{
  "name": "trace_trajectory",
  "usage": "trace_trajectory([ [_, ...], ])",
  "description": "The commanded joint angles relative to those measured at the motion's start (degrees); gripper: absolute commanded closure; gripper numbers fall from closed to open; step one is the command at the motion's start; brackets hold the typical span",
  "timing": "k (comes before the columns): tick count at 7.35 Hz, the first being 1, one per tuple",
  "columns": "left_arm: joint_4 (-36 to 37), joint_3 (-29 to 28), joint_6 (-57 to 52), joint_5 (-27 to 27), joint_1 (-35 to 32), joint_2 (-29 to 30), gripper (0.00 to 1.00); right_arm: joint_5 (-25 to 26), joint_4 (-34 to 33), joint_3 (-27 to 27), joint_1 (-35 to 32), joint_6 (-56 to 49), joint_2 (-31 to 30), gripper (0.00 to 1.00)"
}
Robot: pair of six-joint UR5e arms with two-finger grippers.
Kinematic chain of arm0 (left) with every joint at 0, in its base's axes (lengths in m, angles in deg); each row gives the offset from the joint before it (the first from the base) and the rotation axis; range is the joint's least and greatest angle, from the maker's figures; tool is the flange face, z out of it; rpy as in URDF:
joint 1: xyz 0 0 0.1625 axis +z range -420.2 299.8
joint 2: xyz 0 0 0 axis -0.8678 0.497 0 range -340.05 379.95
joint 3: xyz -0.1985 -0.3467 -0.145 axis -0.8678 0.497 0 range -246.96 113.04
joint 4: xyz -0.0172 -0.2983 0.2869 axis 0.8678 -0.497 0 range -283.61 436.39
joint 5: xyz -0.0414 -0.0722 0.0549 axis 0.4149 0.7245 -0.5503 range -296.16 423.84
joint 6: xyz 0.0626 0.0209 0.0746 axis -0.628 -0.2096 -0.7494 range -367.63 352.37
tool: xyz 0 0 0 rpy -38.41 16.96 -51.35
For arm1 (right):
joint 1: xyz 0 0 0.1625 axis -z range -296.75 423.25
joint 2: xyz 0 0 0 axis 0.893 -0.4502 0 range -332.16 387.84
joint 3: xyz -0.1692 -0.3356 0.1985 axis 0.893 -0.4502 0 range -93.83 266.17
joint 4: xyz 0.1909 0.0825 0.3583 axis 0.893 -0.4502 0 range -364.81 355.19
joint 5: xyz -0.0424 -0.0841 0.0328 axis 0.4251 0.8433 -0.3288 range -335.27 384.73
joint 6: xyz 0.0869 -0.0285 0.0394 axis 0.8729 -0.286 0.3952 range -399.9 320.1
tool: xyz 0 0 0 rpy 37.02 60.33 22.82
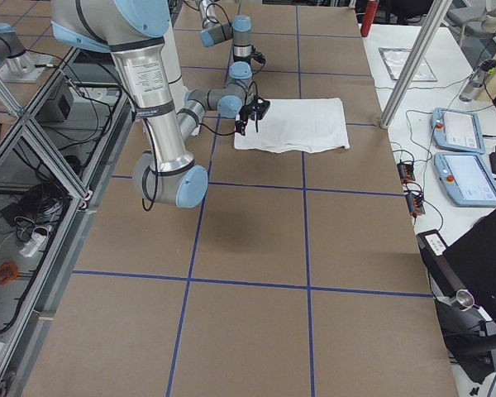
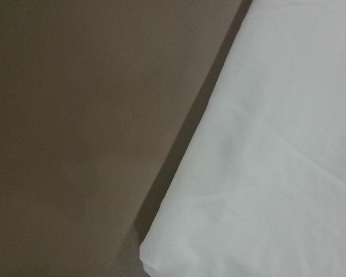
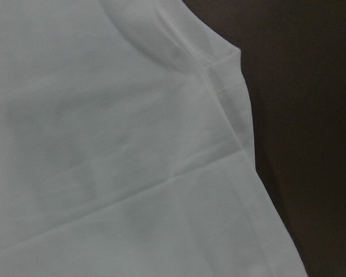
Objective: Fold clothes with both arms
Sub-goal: 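Lower both grippers to the shirt's corners nearest the robot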
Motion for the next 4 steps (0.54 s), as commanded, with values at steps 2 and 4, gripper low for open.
trace_trajectory([
  [2, 0.10, 0.29, -0.08, 0.03, -0.48, 0.06, 0.01, 7.16, -6.83, -0.14, 6.56, 9.93, 0.11, 0.00],
  [4, 0.10, 0.47, 0.01, -0.06, -0.74, 0.06, 0.01, 6.91, -6.92, -0.84, 7.17, 9.67, 0.11, 0.00],
])
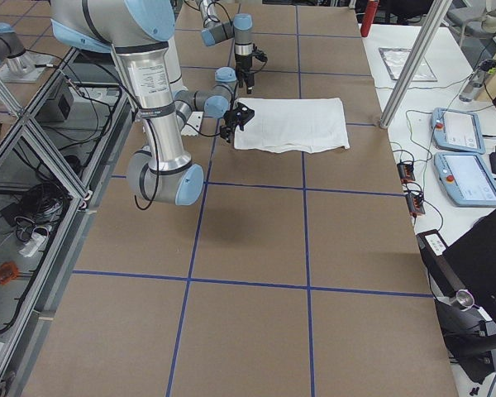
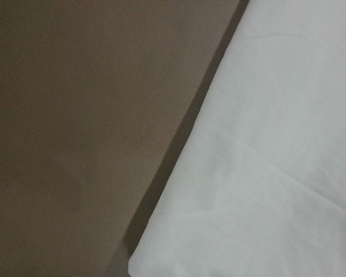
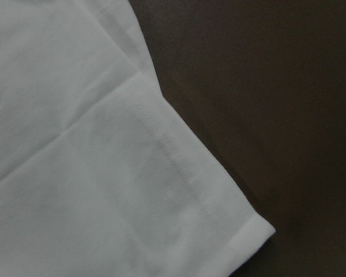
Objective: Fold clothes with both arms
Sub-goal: 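Lower both grippers to the shirt's corners nearest the robot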
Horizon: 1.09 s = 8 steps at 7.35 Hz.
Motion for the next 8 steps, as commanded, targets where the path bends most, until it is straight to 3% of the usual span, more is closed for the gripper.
trace_trajectory([
  [1, 0.01, 0.18, 0.07, -0.12, -0.29, 0.00, 0.01, 0.08, -0.12, -1.46, 0.70, 0.09, 0.38, 0.00],
  [8, -0.08, 0.18, -0.02, -0.21, -0.55, 0.18, 0.01, 0.70, 0.50, -1.90, -0.44, -0.44, 1.70, 0.00],
])
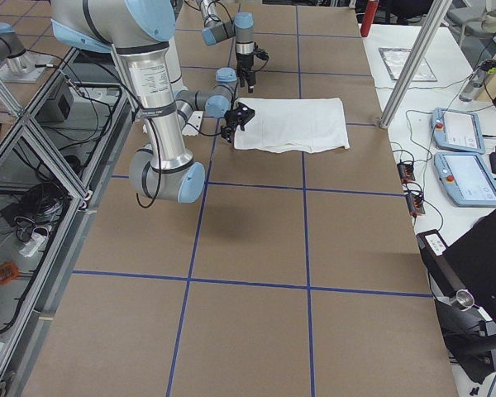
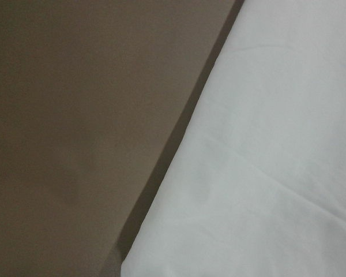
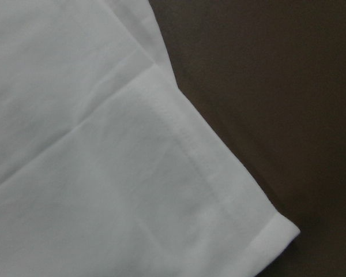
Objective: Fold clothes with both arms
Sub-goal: 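Lower both grippers to the shirt's corners nearest the robot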
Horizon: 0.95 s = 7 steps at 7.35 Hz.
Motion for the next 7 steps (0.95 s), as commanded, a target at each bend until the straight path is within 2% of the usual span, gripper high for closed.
trace_trajectory([
  [1, 0.00, 0.02, 0.00, 0.00, -0.04, 0.03, 0.01, 0.09, 0.06, -0.45, -0.27, -0.11, 0.04, 0.00],
  [4, 0.00, -0.07, 0.09, 0.00, -0.04, 0.30, 0.01, 0.00, 0.06, -1.16, -0.27, 0.06, 0.13, 0.01],
  [5, 0.00, -0.07, 0.00, 0.00, -0.04, 0.21, 0.01, 0.00, 0.15, -1.33, -0.27, -0.02, 0.13, 0.05],
  [6, 0.00, -0.07, 0.00, 0.00, -0.04, 0.21, 0.01, 0.00, 0.15, -1.34, -0.27, -0.02, 0.22, 0.15],
  [7, 0.00, -0.07, 0.00, 0.00, -0.04, 0.21, 0.01, 0.00, 0.15, -1.34, -0.27, -0.02, 0.31, 0.36],
])
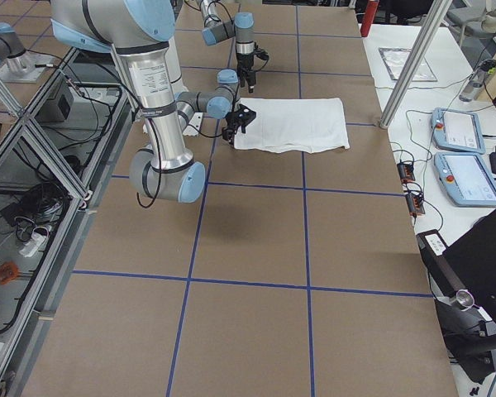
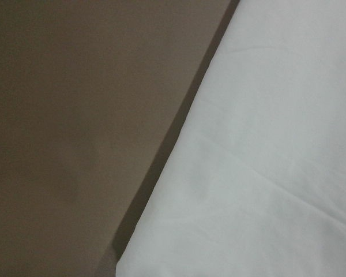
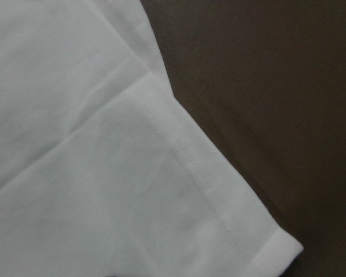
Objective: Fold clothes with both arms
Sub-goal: 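Lower both grippers to the shirt's corners nearest the robot, then grasp the near corners of the folded shirt with both grippers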
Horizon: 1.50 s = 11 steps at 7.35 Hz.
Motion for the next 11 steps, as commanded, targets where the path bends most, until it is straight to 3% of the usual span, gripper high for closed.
trace_trajectory([
  [1, 0.00, 0.00, 0.08, 0.00, 0.00, -0.01, 0.01, 0.00, 0.01, -0.04, 0.00, 0.08, 0.53, 0.55],
  [3, 0.00, 0.00, 0.08, 0.00, 0.00, 0.07, 0.01, 0.00, 0.01, -0.04, -0.17, 0.08, 1.58, 0.89],
  [4, 0.00, 0.00, 0.08, 0.00, 0.00, 0.07, 0.01, 0.00, -0.08, -0.13, -0.26, -0.01, 1.59, 0.96],
  [5, 0.00, 0.00, 0.08, 0.00, 0.00, 0.16, 0.01, 0.00, 0.01, -0.04, -0.44, 0.08, 2.20, 1.00],
  [9, 0.70, 0.44, 1.22, -0.09, 0.70, 0.07, 0.01, -0.44, -0.08, 3.20, -2.11, 0.35, 2.82, 1.00],
  [11, 3.14, -0.78, 3.85, -0.17, 4.29, 0.33, 0.02, -0.44, 0.01, 3.21, -2.28, 0.17, 2.91, 1.00],
])
